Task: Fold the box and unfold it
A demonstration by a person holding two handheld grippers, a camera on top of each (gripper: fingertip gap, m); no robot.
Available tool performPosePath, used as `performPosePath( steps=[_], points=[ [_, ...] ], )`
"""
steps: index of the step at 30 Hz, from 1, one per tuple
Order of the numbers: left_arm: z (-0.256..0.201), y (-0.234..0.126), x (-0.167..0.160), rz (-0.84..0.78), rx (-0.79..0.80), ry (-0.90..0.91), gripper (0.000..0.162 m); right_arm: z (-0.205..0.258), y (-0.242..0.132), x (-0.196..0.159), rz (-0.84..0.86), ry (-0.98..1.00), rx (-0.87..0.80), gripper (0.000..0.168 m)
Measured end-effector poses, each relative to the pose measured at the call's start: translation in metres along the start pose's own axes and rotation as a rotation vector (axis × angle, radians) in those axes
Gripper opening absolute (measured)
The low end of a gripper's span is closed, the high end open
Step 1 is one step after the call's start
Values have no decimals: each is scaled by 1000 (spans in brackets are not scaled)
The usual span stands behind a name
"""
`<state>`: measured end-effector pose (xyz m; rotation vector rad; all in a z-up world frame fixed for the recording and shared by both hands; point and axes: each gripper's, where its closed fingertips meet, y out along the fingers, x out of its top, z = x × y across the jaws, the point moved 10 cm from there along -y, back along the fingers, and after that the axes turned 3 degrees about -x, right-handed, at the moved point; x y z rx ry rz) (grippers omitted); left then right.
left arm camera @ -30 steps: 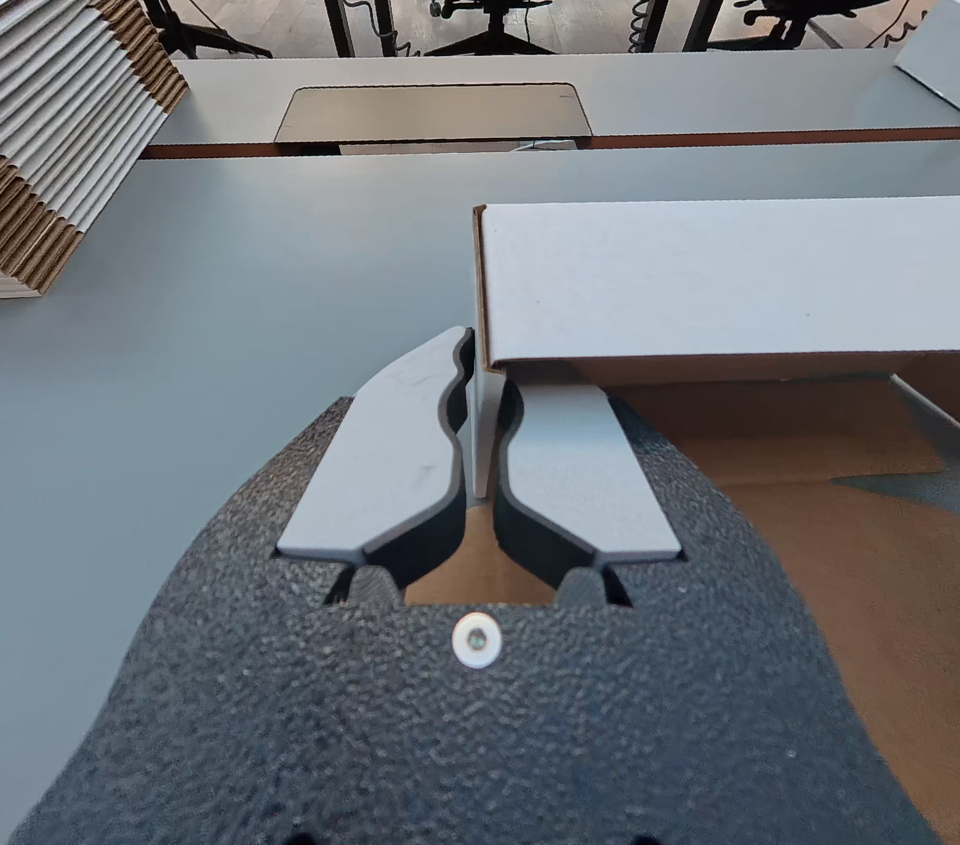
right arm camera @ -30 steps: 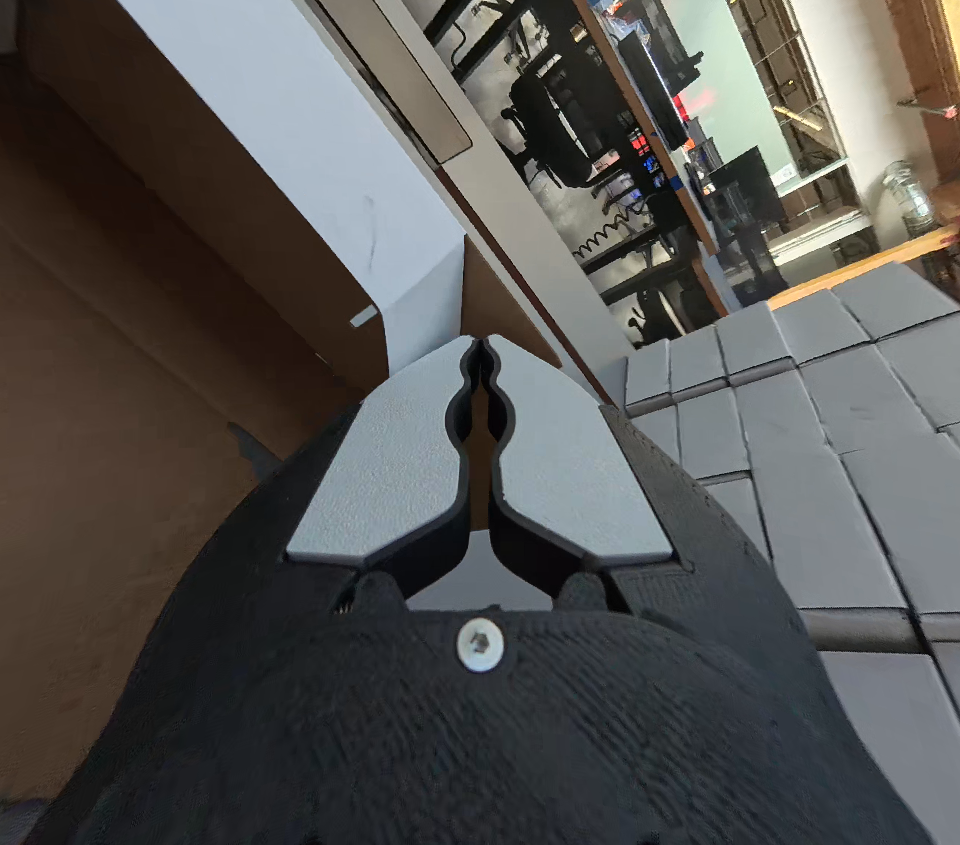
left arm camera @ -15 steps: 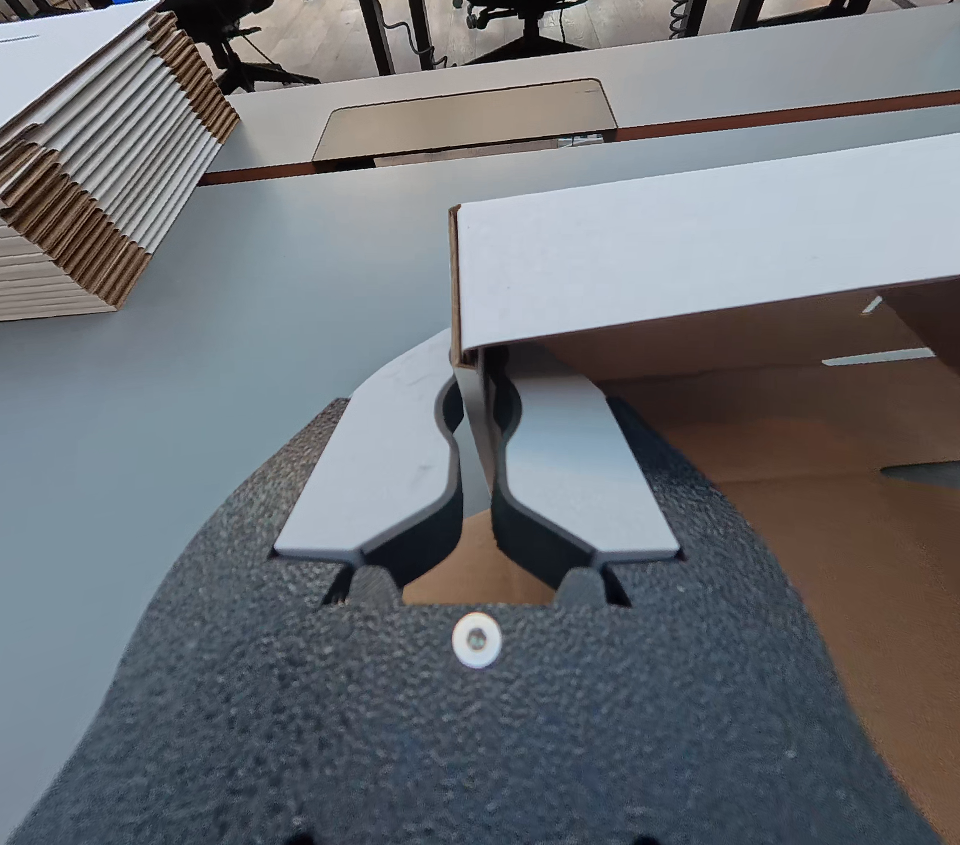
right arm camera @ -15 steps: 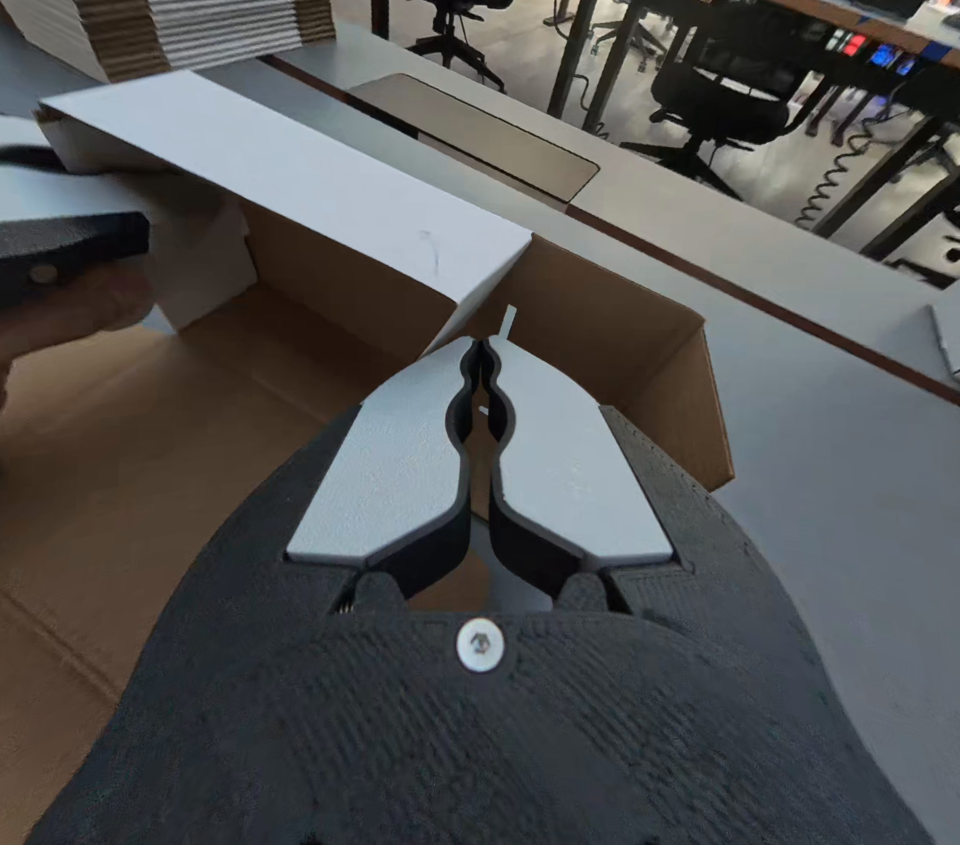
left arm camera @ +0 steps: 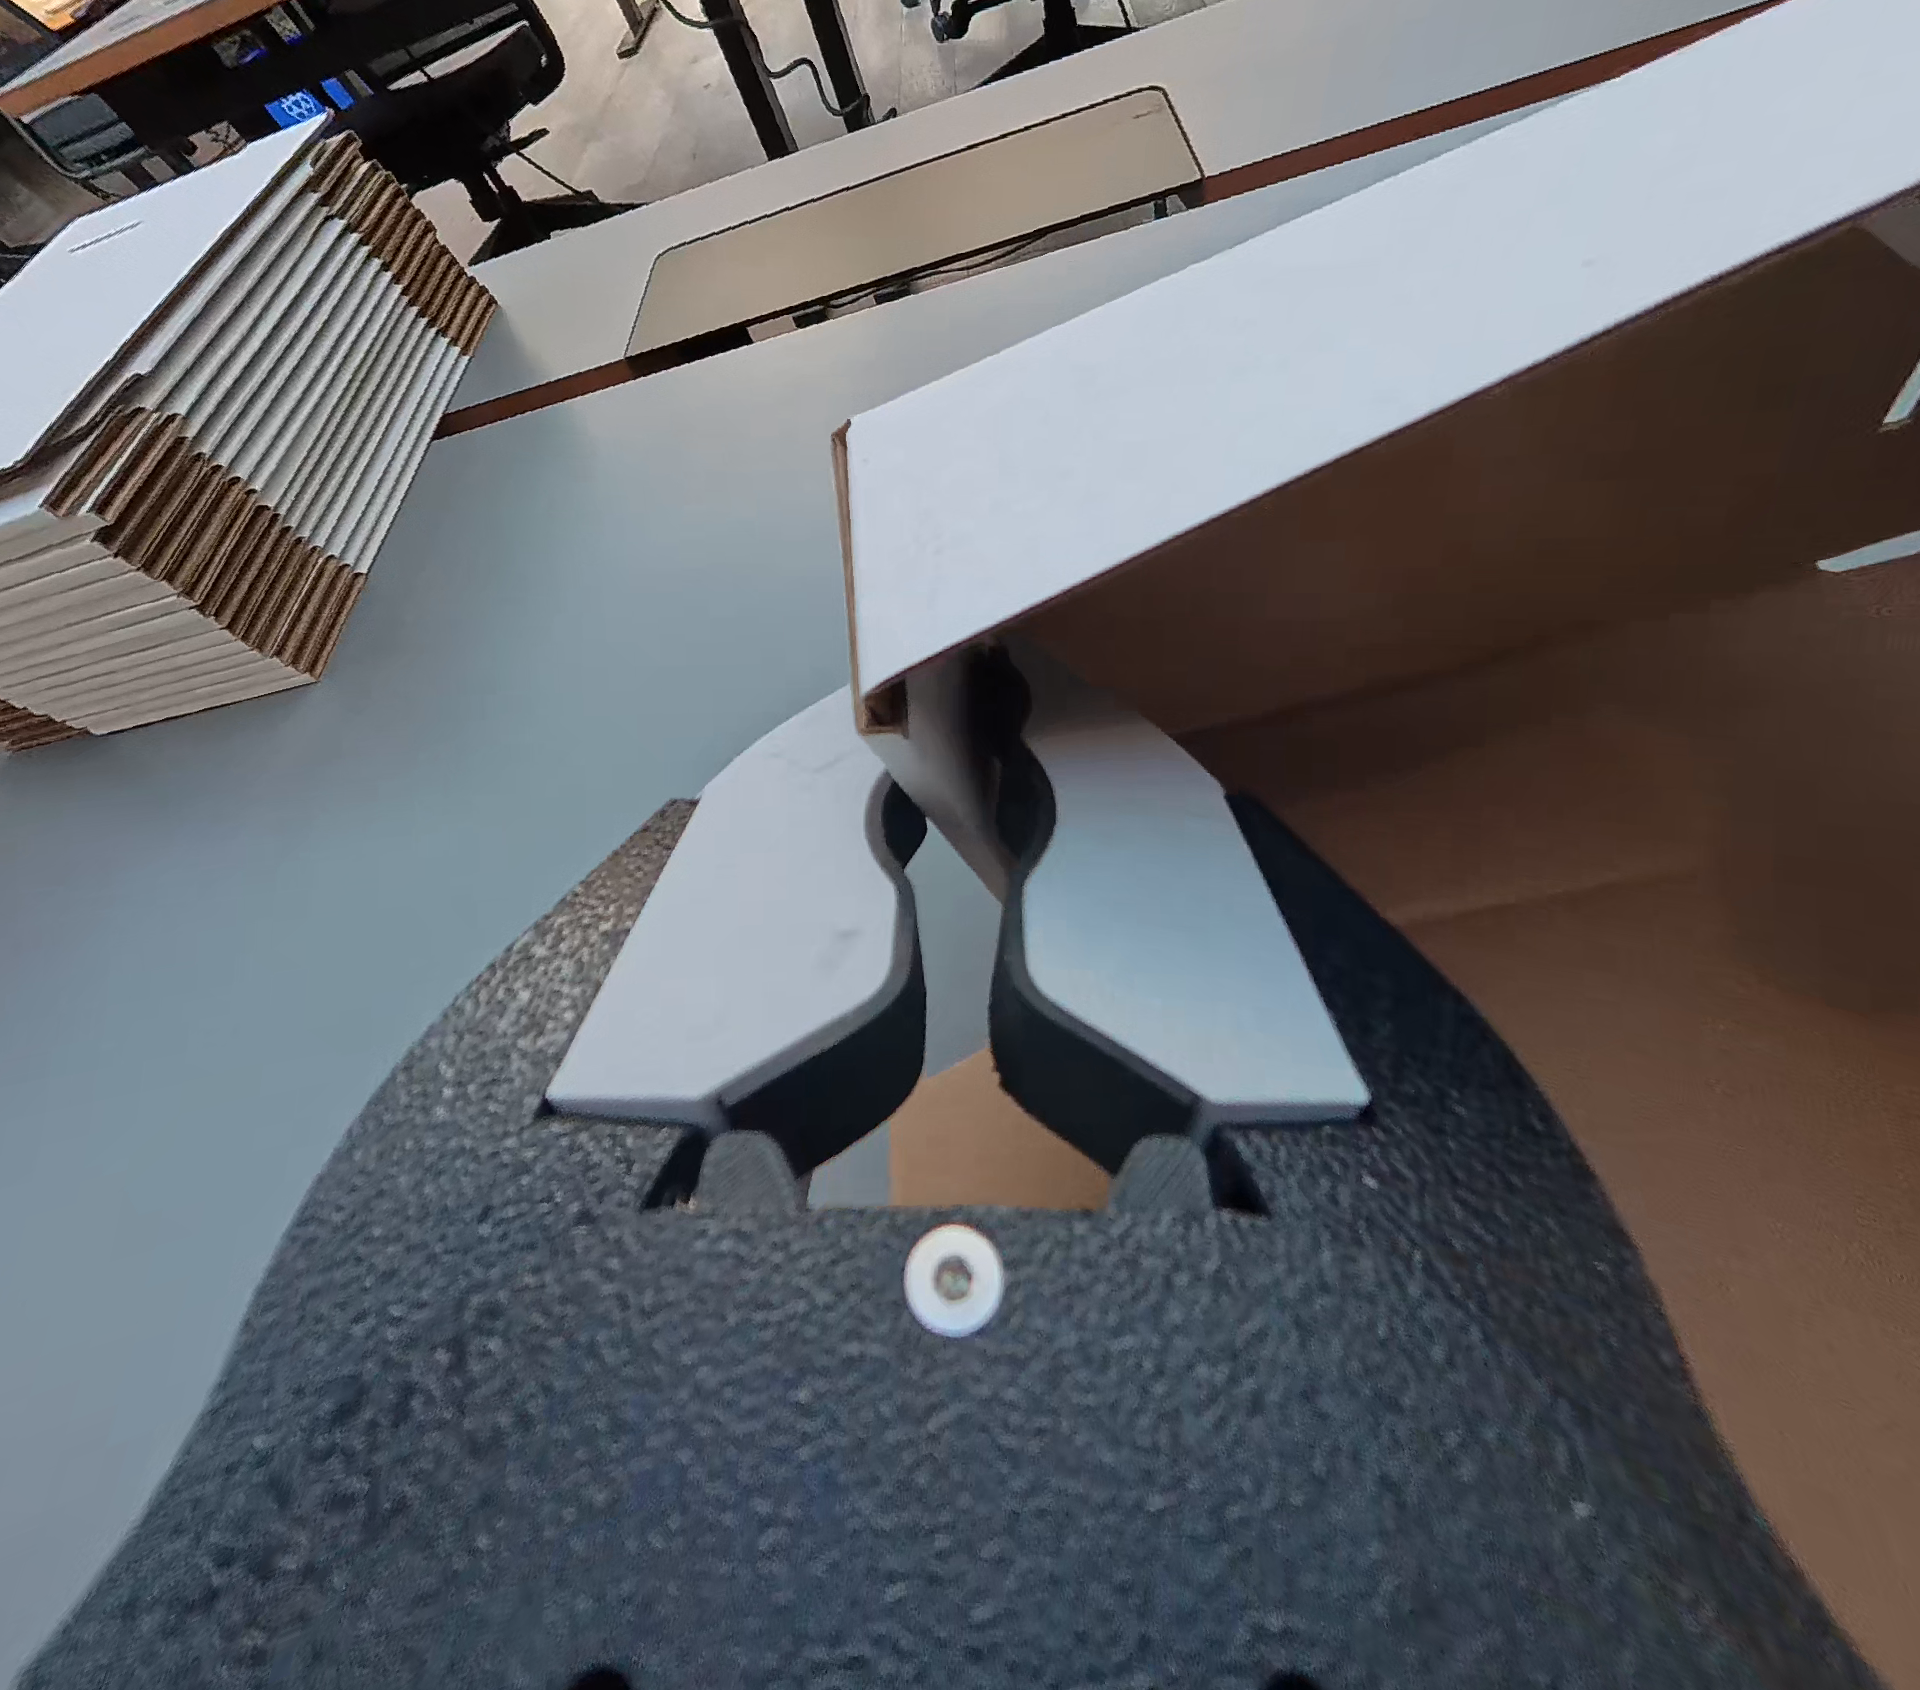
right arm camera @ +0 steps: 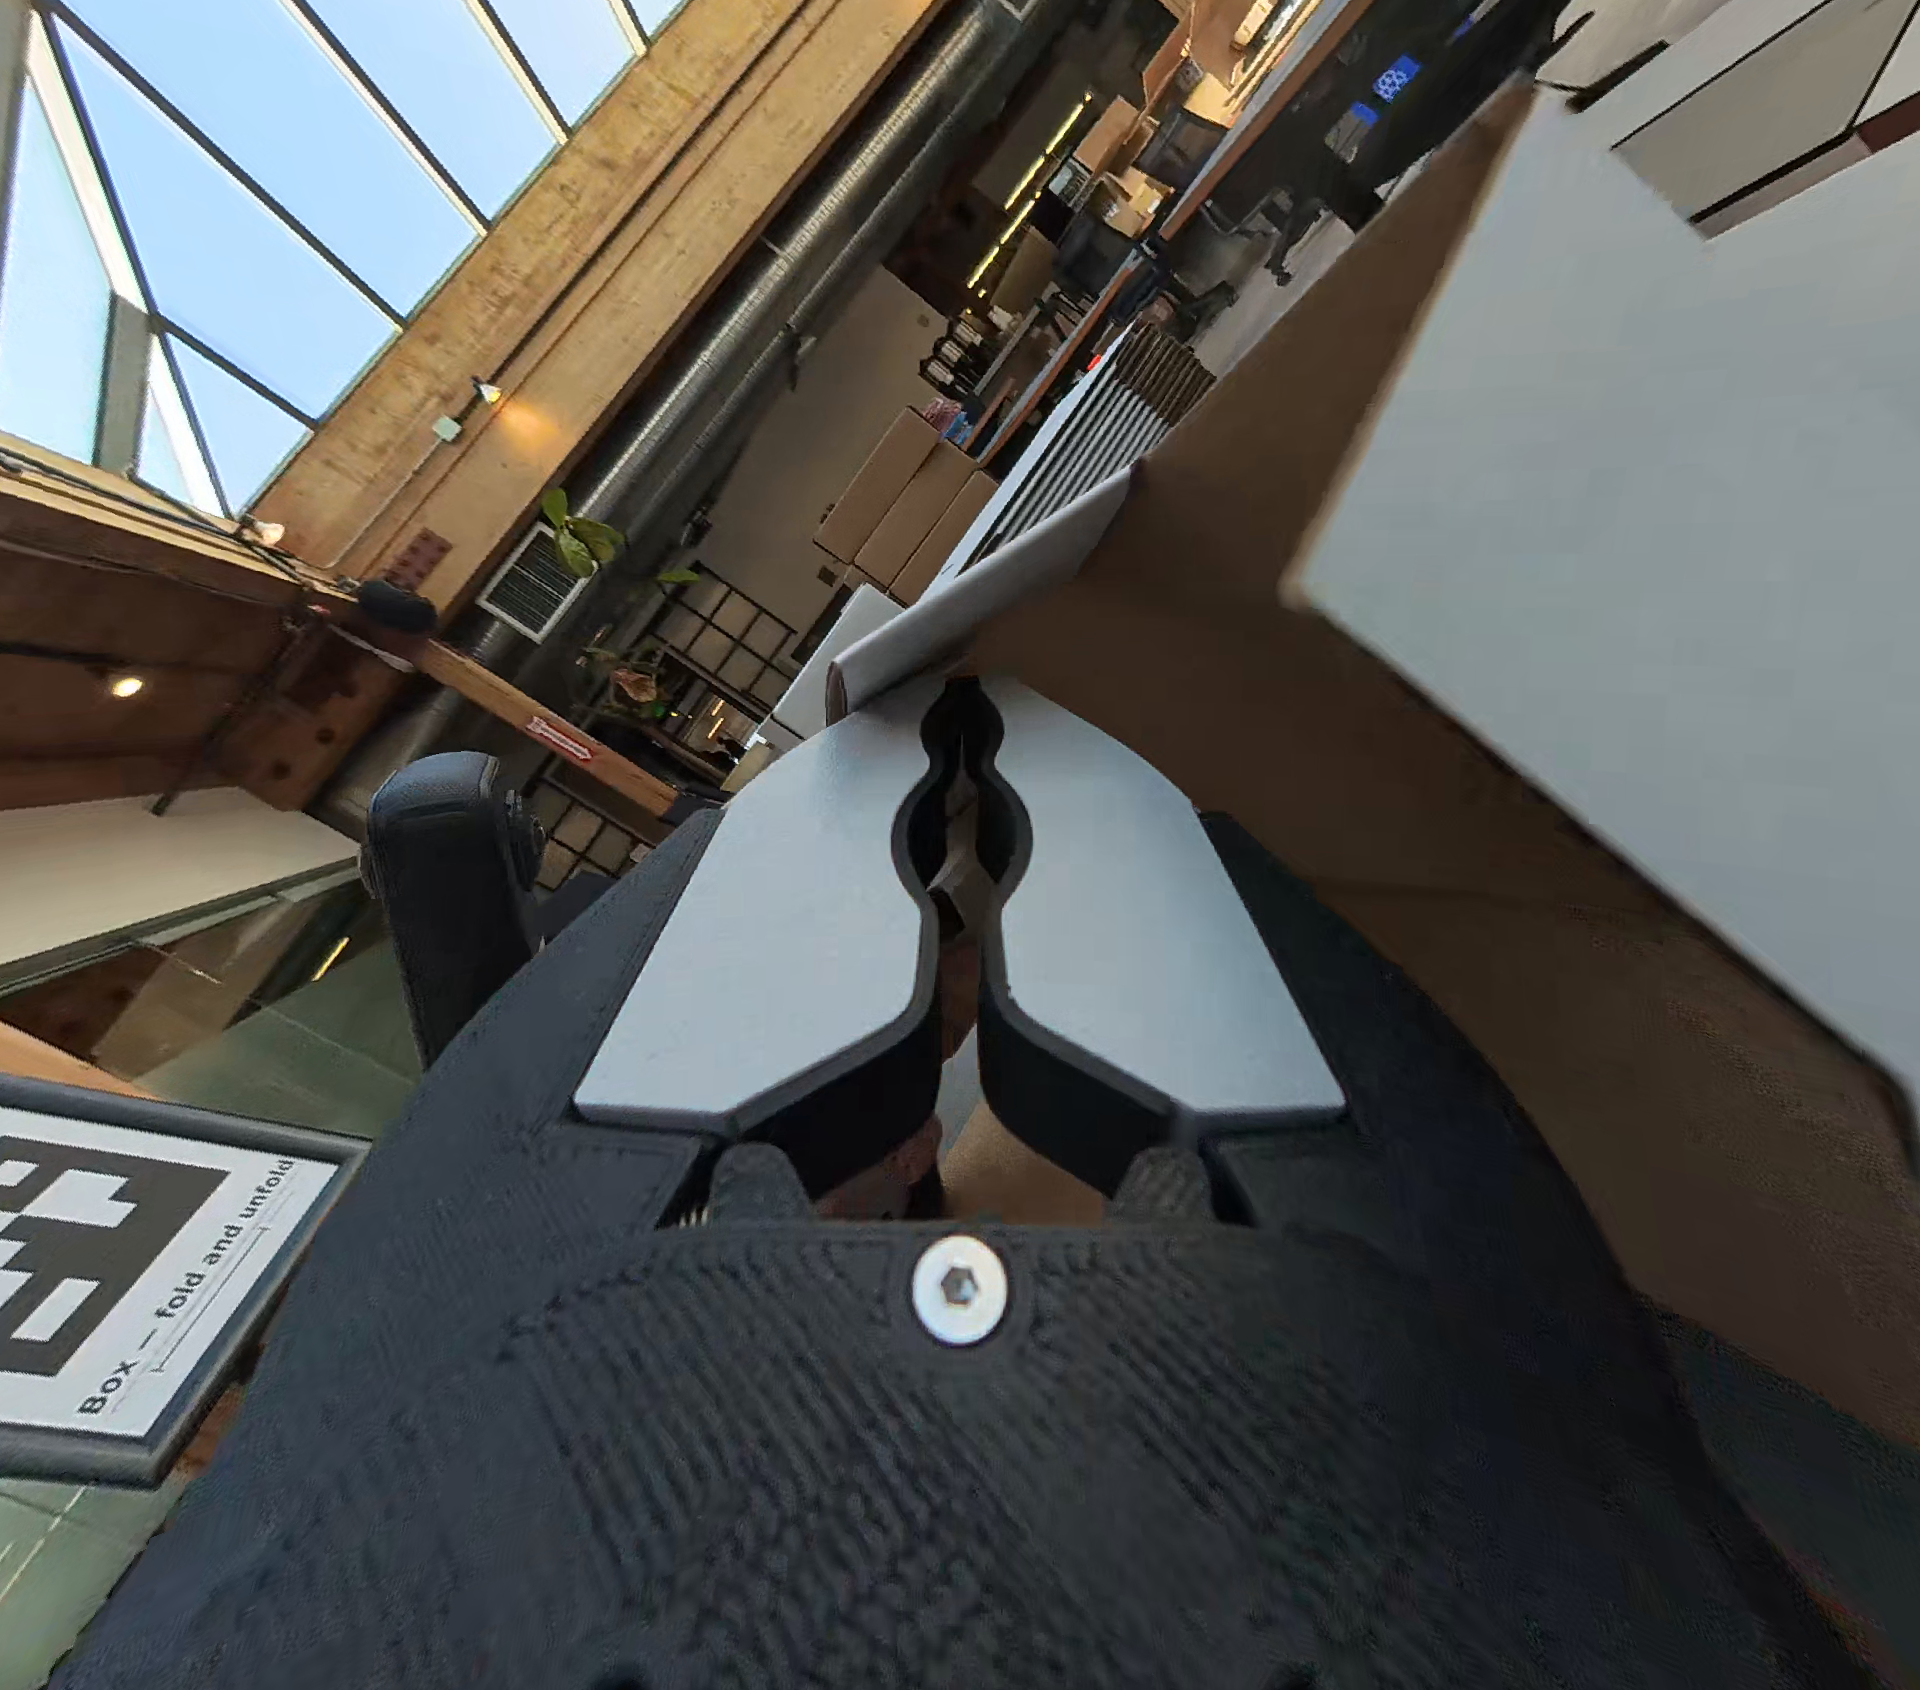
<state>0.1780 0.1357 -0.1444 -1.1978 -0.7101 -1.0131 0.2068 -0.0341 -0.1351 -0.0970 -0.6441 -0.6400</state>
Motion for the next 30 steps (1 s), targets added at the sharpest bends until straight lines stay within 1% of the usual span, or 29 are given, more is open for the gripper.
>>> performPosePath(
  steps=[2,5,7,9,12,14,16,17,22,30],
  points=[
    [2,0,0,1,-7,-25,10,1,1,0,8,-32,-15,0],
    [6,2,1,1,-53,-128,7,2,-6,-1,80,-138,-139,0],
    [8,2,1,-3,-79,-226,6,4,-19,-5,136,-175,-214,0],
    [7,2,1,-5,-76,-255,6,5,-38,-7,169,-224,-292,0],
    [9,3,1,-6,-65,-301,5,5,-71,0,144,-267,-390,0],
    [15,4,-1,-10,-80,-381,5,0,-90,6,101,-244,-453,0],
    [17,3,-2,-21,-95,-411,5,-11,-99,10,81,-197,-493,0],
    [17,2,-2,-30,-100,-411,5,-18,-101,12,83,-160,-506,0],
    [16,-2,-2,-57,-116,-408,5,-44,-95,15,86,9,-449,0],
    [21,-1,-4,-52,-124,-455,5,-49,-88,17,97,40,-456,0]
  ],
)
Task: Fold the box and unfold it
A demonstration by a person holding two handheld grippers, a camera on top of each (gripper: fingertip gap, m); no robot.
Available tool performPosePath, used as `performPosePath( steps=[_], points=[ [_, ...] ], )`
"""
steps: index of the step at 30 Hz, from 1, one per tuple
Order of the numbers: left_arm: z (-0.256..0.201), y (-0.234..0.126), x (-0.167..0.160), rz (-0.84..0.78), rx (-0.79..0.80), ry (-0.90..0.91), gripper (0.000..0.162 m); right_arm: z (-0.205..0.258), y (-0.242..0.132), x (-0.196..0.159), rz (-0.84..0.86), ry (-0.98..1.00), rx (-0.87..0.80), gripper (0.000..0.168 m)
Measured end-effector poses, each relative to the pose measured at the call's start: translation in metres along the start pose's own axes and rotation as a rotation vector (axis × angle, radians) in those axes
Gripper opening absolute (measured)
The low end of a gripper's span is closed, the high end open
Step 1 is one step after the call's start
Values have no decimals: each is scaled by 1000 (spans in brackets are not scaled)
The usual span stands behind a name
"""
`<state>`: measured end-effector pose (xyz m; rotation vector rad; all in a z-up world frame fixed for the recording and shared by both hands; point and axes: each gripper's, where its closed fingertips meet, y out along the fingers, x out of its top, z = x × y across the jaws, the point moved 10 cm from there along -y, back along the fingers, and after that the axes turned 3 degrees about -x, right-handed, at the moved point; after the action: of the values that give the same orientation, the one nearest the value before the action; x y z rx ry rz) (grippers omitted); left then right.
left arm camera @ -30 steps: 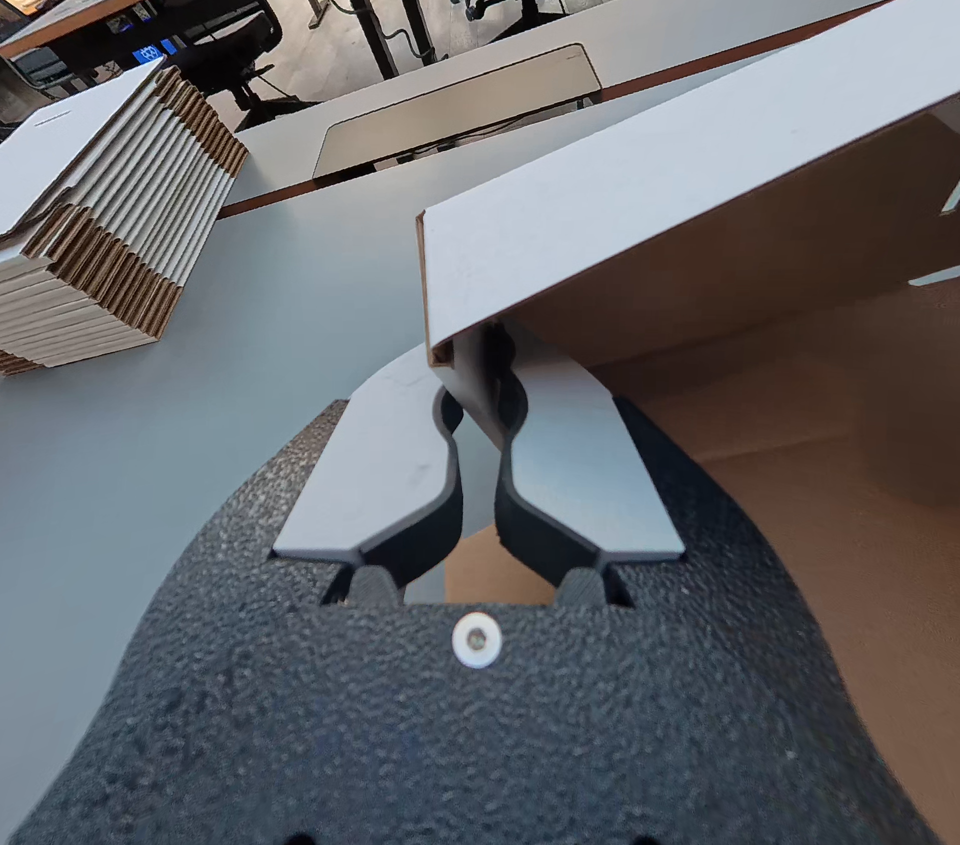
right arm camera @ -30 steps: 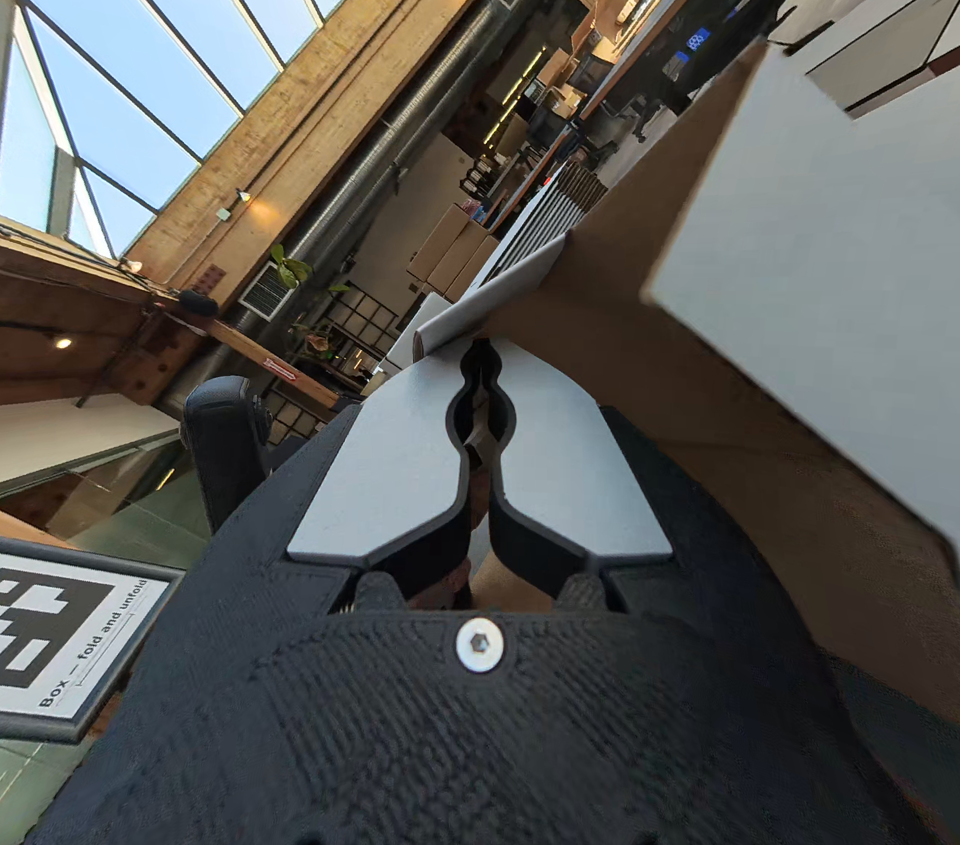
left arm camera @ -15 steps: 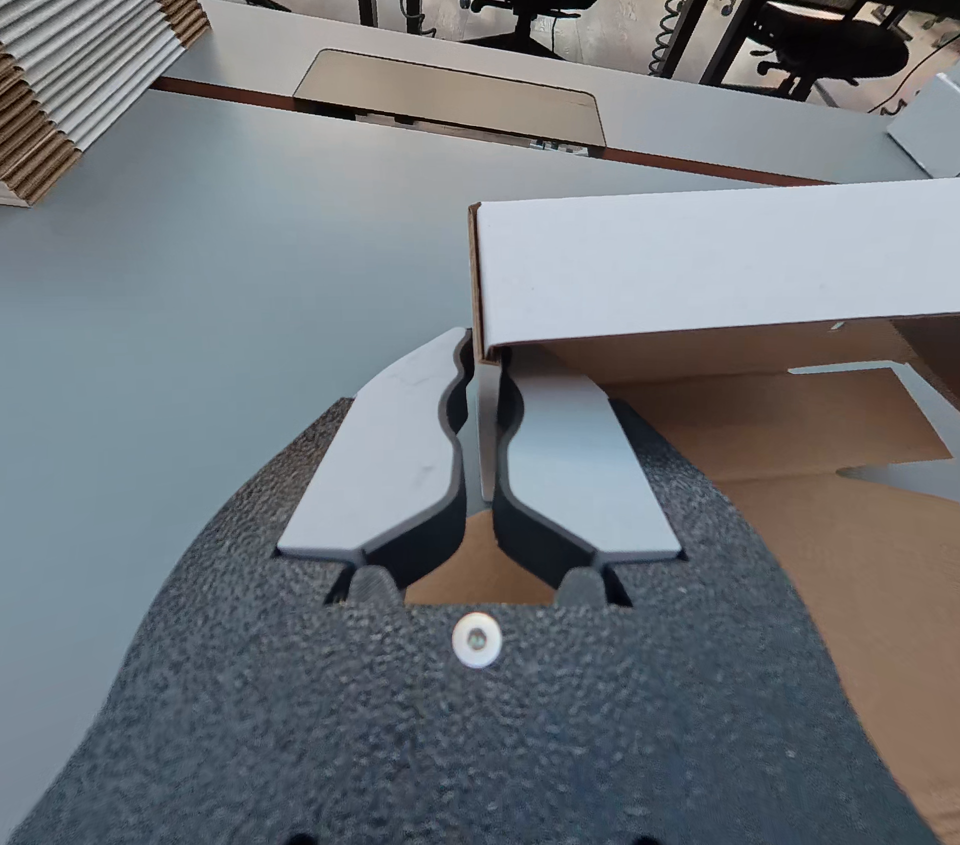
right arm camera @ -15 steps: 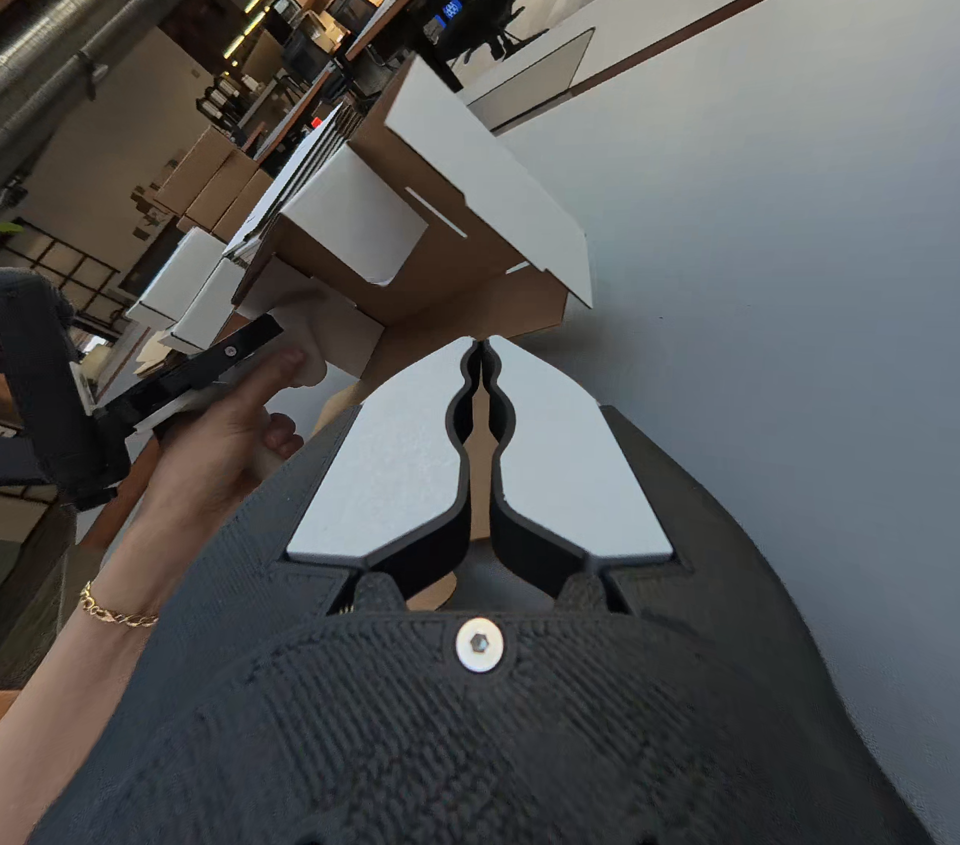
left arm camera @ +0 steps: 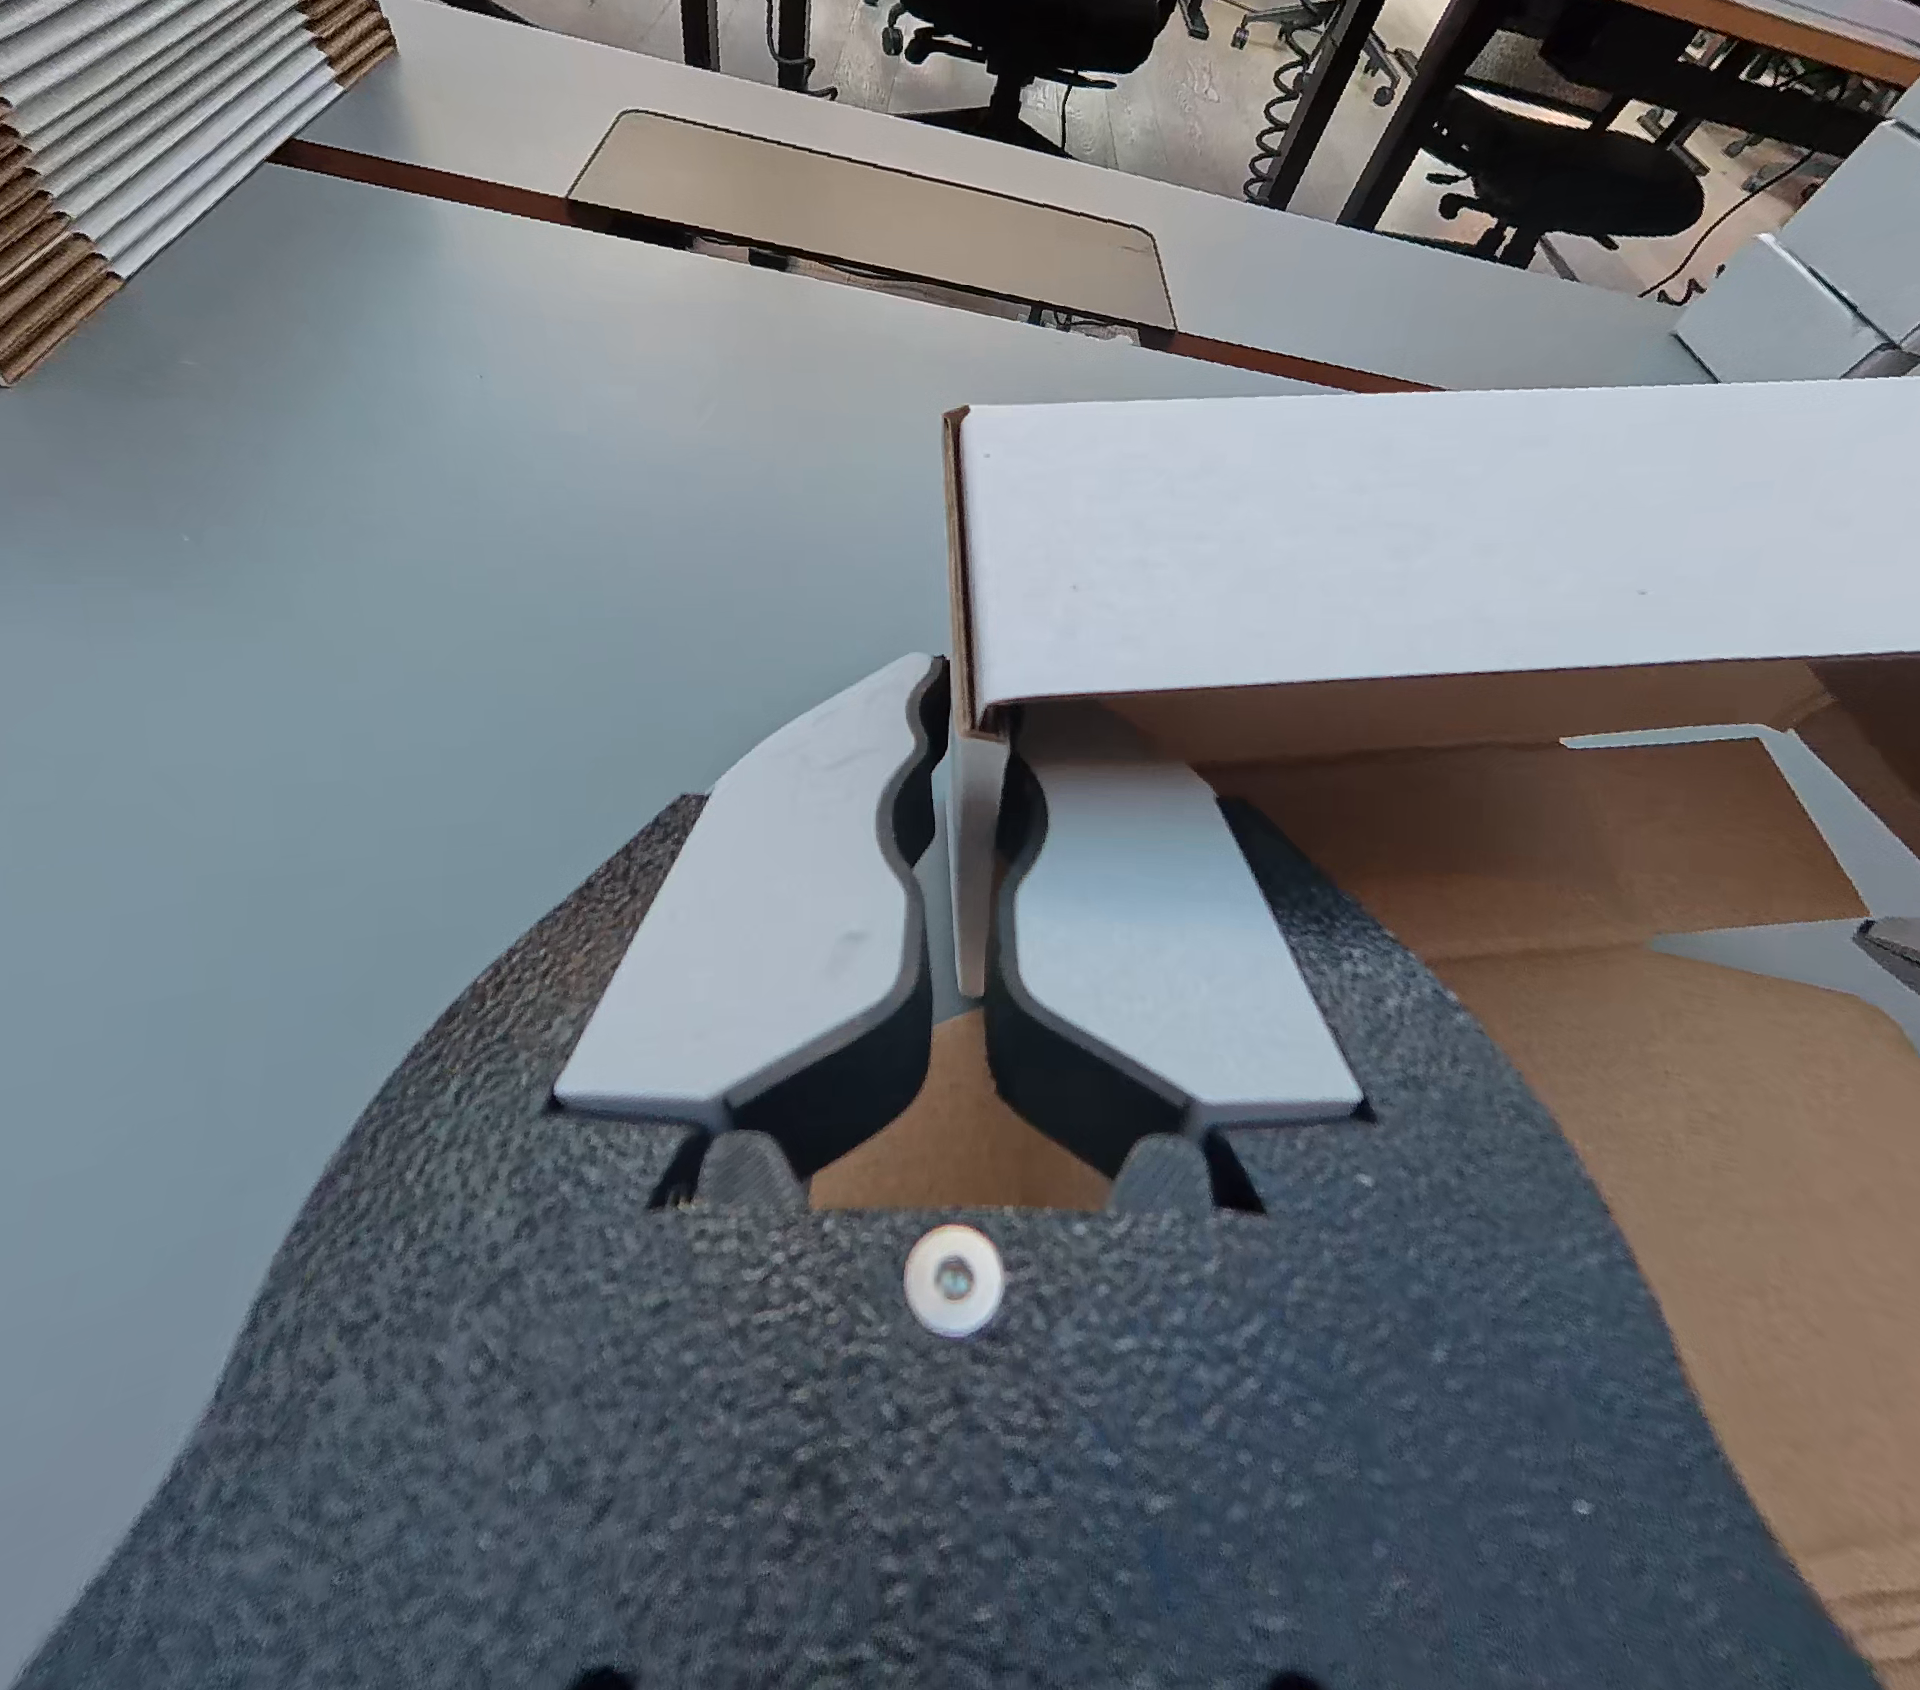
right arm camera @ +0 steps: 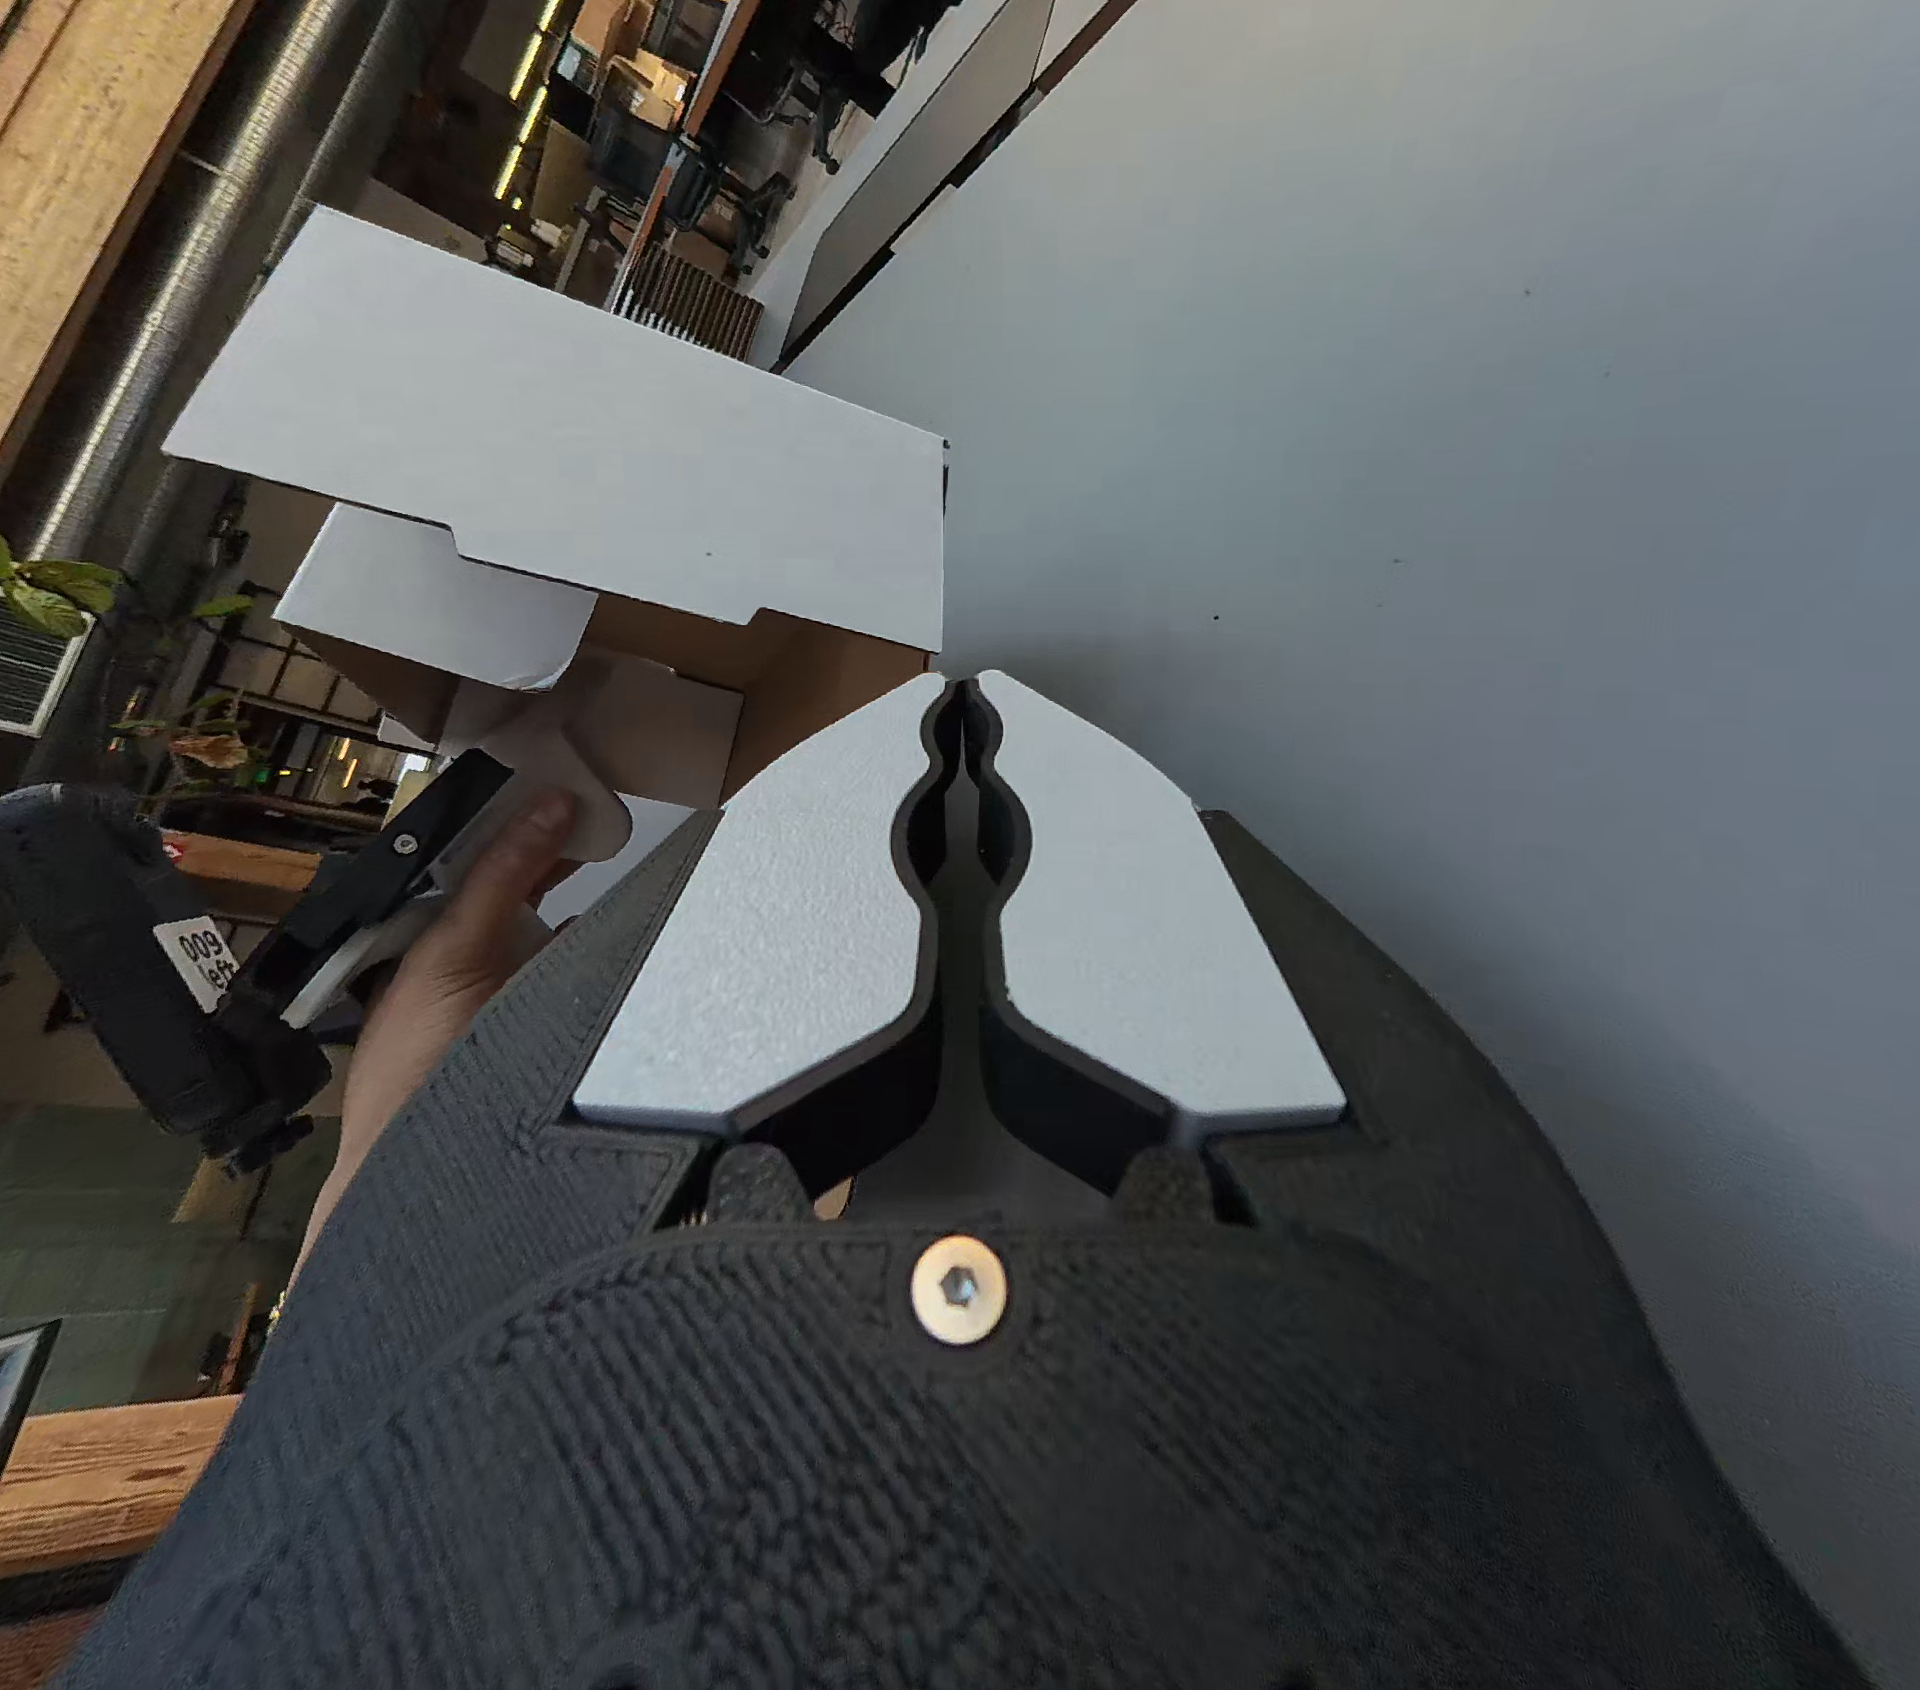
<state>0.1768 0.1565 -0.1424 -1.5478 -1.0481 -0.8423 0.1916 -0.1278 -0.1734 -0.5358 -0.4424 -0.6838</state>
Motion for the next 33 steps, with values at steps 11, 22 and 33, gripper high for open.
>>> performPosePath(
  steps=[11,22,33],
  points=[
    [-1,-1,0,-12,-3,11,6,2,3,-2,-35,21,39,0],
    [-2,-1,-1,1,20,28,5,11,1,-5,-119,-55,47,0],
    [3,0,-1,9,-7,-27,6,14,-1,-10,-114,-86,17,0]
  ],
)
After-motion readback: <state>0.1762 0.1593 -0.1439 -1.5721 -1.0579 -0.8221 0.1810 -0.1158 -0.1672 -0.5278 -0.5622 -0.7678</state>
